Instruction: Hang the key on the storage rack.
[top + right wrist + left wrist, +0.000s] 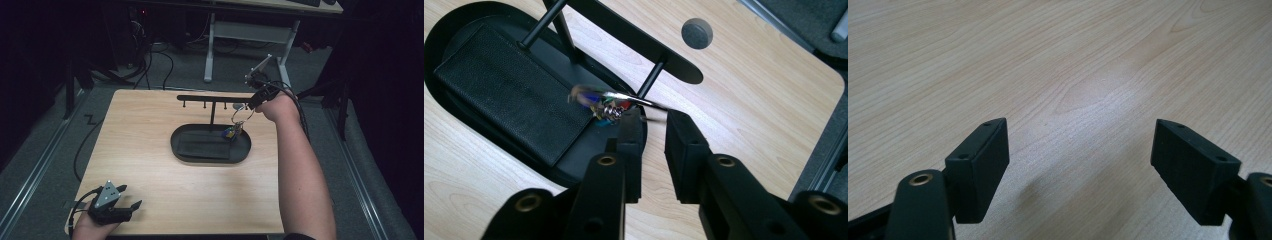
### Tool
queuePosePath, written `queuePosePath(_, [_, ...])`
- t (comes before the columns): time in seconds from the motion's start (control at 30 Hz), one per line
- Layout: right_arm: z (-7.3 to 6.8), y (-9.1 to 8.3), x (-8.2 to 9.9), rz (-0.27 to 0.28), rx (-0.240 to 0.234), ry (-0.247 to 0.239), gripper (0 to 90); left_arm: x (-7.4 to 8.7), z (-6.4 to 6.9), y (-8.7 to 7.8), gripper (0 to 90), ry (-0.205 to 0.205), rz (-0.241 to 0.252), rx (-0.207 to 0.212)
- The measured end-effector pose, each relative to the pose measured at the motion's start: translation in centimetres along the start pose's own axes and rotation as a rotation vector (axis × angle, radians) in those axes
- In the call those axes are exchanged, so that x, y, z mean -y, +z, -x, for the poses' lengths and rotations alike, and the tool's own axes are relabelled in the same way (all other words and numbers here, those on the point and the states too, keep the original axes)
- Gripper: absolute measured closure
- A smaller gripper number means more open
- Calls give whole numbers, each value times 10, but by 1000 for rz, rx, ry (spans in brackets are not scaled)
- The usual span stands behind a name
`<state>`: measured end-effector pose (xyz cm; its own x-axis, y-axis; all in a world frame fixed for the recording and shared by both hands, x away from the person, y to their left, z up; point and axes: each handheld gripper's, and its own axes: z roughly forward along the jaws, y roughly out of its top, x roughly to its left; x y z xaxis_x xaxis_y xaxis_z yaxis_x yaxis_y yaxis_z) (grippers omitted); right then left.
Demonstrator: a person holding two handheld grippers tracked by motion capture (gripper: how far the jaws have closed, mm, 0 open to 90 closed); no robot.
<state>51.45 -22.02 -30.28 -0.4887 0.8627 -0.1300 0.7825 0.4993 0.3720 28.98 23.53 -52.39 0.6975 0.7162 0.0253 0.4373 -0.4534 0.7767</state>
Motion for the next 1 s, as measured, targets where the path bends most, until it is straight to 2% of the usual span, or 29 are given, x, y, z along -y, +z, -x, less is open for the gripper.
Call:
queuePosePath(0.2, [-7,-2,7,33,0,-2,638,-1,2,-1,240,4,6,5])
queuePosePath(0.4, [-12,-1,16,67,-2,26,482,-3,4,0,241,15,9,8])
queuePosePath(0.63, [-17,-5,28,124,34,39,309,-5,5,2,237,19,9,14])
queuePosePath(0.77, [-25,-5,41,154,60,45,212,-6,6,3,236,26,6,18])
queuePosePath(1.0, [-30,2,61,186,36,58,182,-7,8,5,232,39,1,24])
